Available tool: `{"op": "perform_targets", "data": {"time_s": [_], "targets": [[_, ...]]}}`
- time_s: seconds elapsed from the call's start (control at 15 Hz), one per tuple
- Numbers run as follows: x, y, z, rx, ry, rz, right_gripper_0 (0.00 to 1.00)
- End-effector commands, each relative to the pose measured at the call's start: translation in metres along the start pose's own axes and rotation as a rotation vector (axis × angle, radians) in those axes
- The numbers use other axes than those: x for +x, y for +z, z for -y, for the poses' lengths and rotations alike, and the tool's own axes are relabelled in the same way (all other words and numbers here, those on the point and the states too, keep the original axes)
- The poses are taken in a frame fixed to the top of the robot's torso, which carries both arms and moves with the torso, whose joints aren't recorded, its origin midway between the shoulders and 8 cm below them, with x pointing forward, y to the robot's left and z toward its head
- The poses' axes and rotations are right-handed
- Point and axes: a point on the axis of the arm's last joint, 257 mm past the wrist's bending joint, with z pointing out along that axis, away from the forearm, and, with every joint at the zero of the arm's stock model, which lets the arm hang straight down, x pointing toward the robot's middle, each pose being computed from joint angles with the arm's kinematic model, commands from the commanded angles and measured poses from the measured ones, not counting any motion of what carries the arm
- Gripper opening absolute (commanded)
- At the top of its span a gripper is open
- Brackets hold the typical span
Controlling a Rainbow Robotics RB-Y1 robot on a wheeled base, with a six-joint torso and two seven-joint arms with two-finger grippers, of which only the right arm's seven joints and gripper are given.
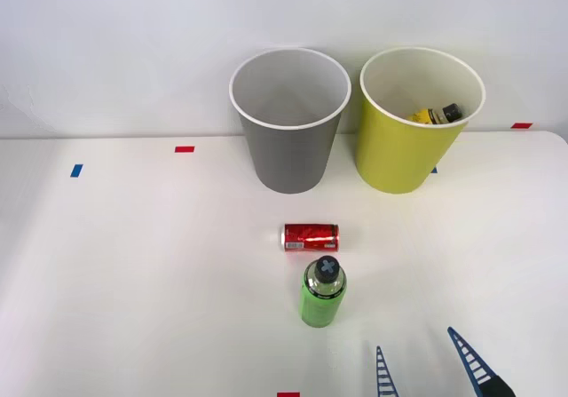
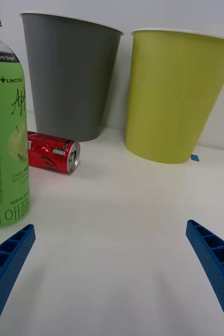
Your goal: Put cans in the gray bin, plastic bottles in the light green bin
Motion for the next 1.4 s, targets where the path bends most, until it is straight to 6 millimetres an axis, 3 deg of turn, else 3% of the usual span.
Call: {"op": "perform_targets", "data": {"time_s": [0.07,1.4], "targets": [[0.0,0.0,0.0,0.0,0.0,0.0,1.0],[0.0,0.0,0.0,0.0,0.0,0.0,1.0]]}}
